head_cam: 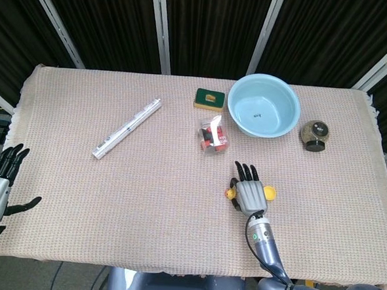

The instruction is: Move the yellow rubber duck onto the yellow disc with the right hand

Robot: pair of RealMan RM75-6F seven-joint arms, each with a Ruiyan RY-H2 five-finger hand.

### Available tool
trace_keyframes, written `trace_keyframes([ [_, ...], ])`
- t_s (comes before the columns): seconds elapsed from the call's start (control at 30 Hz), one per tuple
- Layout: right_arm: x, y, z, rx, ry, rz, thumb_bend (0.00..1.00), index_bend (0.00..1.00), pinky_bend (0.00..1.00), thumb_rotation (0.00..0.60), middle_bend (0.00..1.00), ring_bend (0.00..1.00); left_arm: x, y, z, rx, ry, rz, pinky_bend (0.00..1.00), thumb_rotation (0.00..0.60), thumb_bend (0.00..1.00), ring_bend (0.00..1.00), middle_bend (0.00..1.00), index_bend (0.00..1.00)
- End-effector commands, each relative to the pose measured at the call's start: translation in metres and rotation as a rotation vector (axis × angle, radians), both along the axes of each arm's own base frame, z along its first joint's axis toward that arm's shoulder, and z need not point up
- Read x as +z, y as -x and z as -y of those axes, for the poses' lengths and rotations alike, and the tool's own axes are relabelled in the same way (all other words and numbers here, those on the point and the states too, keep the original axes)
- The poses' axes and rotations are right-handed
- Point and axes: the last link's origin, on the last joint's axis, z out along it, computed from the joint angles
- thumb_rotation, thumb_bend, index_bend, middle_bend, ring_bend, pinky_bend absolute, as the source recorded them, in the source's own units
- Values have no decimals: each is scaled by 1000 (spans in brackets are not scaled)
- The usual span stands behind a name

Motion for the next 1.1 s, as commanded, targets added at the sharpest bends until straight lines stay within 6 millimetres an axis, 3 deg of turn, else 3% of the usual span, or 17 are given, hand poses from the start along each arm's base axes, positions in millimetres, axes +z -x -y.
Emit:
trace_keyframes([
  [0.03,2,0,0,0,4,4,258,494,0,600,0,0,0,0,0,0,0,0,225,600,0,0,0,0],
  [0.63,47,22,-4,-2,74,-44,259,494,0,600,0,0,1,-2,1,-10,-6,-20,224,600,0,0,0,0],
  [1.1,52,45,-8,-38,67,-47,258,494,0,600,0,0,-1,-2,1,-8,1,-19,224,600,0,0,0,0],
])
